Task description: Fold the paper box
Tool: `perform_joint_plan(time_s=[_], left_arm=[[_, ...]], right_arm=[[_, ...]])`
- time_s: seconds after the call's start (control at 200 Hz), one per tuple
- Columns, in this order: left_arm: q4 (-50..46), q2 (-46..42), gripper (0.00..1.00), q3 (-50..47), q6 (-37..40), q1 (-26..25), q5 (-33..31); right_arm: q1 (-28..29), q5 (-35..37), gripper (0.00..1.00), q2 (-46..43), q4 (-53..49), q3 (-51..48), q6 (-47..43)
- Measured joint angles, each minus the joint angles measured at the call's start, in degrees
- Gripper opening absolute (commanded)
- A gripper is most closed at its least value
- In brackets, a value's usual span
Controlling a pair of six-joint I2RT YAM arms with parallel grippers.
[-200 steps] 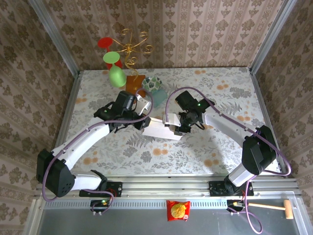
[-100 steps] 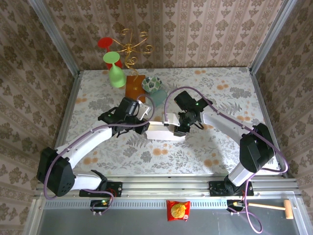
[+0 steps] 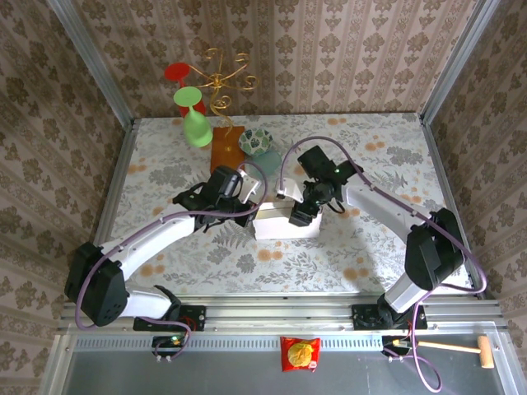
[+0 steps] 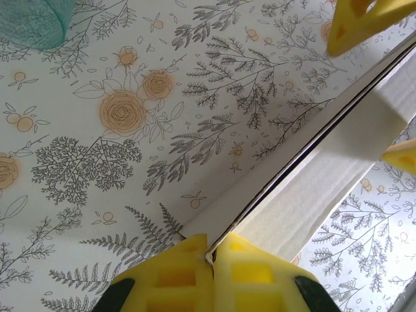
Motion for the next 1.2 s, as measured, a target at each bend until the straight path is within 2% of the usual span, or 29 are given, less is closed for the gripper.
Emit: perform_joint_plan(time_s=[0.155, 0.265, 0.385, 0.585, 0.815, 1.2], left_arm=[[0.1, 0.0, 0.01, 0.0, -0.2, -0.7, -1.3], [0.2, 0.0, 0.01, 0.0, -0.2, -1.4, -2.4], [0.3, -0.1, 0.0, 0.0, -0.2, -2.0, -3.7], [0.4, -0.2, 0.0, 0.0, -0.1, -2.7, -5.5], [0.5, -0.2, 0.0, 0.0, 0.1, -3.1, -6.4], [0.5, -0.2, 0.0, 0.0, 0.1, -3.4, -7.3]], right_arm=[[-2.9, -0.2, 0.62, -5.5, 3.3, -0.1, 9.2], [-6.2, 0.0, 0.52, -11.4, 6.5, -1.6, 17.8], [-10.4, 0.9, 0.41, -18.6, 9.5, -6.8, 28.5], [-12.2, 3.0, 0.34, -24.6, 10.6, -16.3, 40.5], [-14.2, 3.8, 0.3, -23.2, 9.8, -17.9, 42.5], [-14.8, -0.6, 0.25, -18.2, 7.6, -14.6, 39.3]])
